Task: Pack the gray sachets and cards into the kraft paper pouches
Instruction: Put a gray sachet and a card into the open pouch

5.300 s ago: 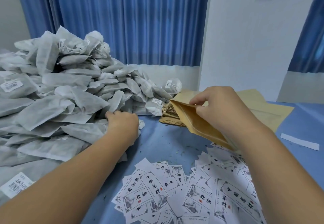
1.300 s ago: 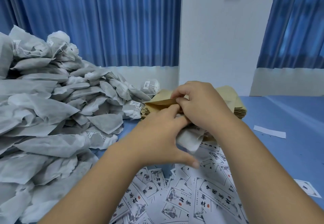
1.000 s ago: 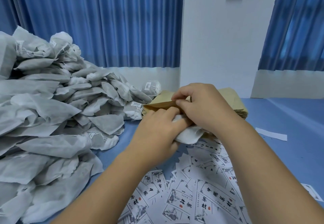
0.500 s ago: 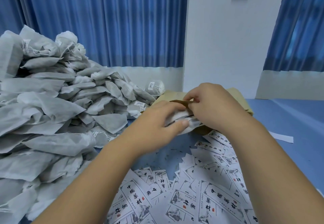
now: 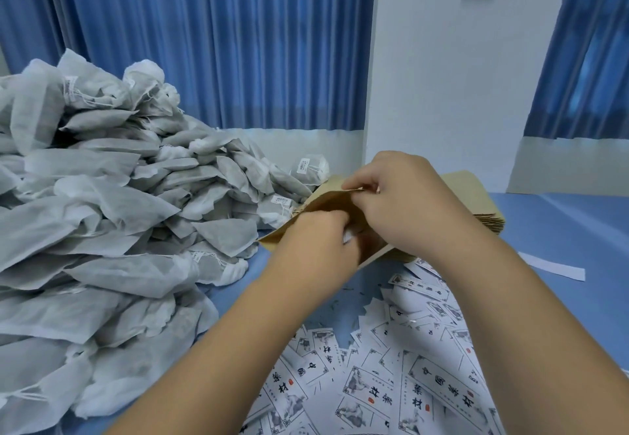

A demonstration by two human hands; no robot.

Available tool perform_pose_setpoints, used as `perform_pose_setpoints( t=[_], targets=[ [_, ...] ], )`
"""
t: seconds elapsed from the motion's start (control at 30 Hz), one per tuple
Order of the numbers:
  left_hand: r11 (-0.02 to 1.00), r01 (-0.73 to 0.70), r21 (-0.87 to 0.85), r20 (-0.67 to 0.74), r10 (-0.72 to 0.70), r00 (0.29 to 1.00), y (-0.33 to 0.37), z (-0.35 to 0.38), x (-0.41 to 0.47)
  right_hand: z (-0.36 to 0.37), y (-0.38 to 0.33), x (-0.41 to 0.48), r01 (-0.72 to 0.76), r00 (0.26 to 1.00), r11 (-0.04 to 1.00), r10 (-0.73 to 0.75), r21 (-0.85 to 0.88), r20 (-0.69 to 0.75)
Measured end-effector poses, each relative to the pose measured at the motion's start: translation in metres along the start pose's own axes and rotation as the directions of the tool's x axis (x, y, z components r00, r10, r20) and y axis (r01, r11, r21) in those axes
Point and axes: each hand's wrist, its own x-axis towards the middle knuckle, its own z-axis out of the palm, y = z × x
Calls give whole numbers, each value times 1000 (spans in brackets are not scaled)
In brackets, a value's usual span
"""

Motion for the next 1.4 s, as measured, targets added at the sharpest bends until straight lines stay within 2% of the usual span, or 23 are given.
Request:
perform_pose_setpoints(
  t=[0.07, 0.1, 0.17, 0.23, 0.3, 0.37, 0.4, 0.47, 0.5, 0.57, 0.73, 0.93, 1.0, 1.07, 1.13, 1.2, 1.27, 1.33, 1.4],
  targets=[
    [974, -69, -217, 113, 95, 989, 2, -3, -3, 1, 4, 1, -13, 999, 997, 10, -72, -43],
    [958, -120, -261, 133, 159, 978, 2, -5, -4, 1, 7, 1, -27, 998, 995, 21, -101, -56],
    [954, -216, -210, 120, 244, 962, 0, -8, -6, 1, 14, 2, -56, 996, 989, 47, -137, -72],
    [968, -221, -116, 25, 225, 974, -4, -17, -9, 3, 18, 3, -78, 995, 985, 66, -154, -79],
    [994, -88, 64, -50, 91, 995, -12, -35, -11, 4, 20, 4, -100, 994, 982, 91, -160, -65],
    [928, 132, 347, -35, -128, 991, -30, -55, -13, 4, 22, 3, -119, 993, 981, 114, -153, -41],
    [840, 243, 486, -7, -275, 962, -43, -64, -15, 5, 22, 3, -122, 992, 981, 119, -149, -31],
    [647, 395, 652, 46, -555, 831, -62, -79, -22, 5, 23, 3, -120, 993, 982, 118, -147, -21],
    [583, 435, 687, 64, -644, 762, -70, -82, -26, 6, 24, 3, -119, 993, 982, 118, -147, -17],
    [533, 433, 727, 90, -698, 710, -86, -81, -30, 8, 25, 3, -117, 993, 982, 118, -151, -6],
    [535, 414, 737, 108, -696, 710, -105, -81, -31, 10, 26, 2, -106, 994, 983, 110, -152, 18],
    [617, 578, 534, -98, -634, 767, -115, -89, -29, 8, 27, 2, -99, 994, 984, 106, -151, 35],
    [719, 545, 431, -197, -514, 835, -111, -87, -29, 9, 26, 2, -98, 994, 984, 104, -146, 37],
    [834, 423, 355, -329, -312, 891, -101, -81, -26, 9, 25, 1, -99, 994, 985, 106, -144, 41],
    [893, 269, 360, -395, -116, 912, -90, -70, -16, 9, 24, 1, -95, 994, 985, 102, -142, 44],
    [876, 208, 435, -368, -38, 929, -86, -55, -1, 10, 22, 1, -92, 994, 986, 100, -139, 49],
    [781, 210, 589, -287, -41, 957, -91, -38, 12, 10, 22, 1, -88, 994, 987, 96, -136, 52],
    [665, 180, 725, -182, -68, 981, -102, -25, 22, 9, 23, 1, -86, 994, 987, 93, -133, 52],
    [636, 133, 760, -36, -163, 986, -114, -19, 26, 10, 24, 1, -90, 994, 988, 97, -127, 54]
  ],
)
